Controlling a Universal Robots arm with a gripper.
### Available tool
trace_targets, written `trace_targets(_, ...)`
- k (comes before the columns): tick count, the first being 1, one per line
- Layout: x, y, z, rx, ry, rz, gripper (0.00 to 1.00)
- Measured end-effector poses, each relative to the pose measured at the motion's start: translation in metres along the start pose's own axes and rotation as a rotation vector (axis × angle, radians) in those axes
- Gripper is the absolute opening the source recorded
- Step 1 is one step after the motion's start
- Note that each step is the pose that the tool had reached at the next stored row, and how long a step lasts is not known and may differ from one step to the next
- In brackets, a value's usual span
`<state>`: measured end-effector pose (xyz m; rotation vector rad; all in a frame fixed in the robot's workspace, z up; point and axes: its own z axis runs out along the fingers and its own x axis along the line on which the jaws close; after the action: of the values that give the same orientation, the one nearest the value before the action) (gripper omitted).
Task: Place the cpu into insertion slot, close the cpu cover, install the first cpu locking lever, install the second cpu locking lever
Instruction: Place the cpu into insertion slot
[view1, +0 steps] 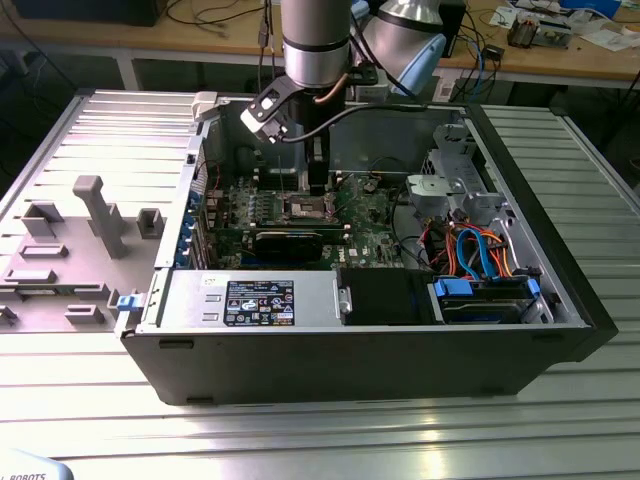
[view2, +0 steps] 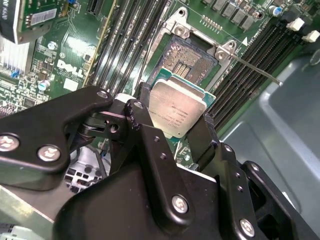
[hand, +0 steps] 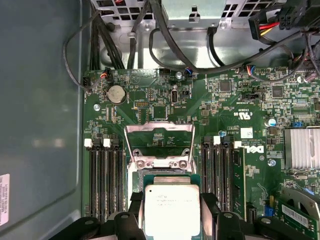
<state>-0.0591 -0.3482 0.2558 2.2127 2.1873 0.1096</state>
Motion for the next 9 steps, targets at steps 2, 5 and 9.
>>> trace_targets(2,-0.0002,-0.0022,0.0045,-0.0016,0.0003,-0.002,0.54)
trace_targets(5,-0.0003,-0.0056,0.0062,-0.0079,0.0004,-0.002,0.54)
trace_targets(9,-0.0003,-0.0065,0.0064,-0.0085,0.0004,-0.002,0.54)
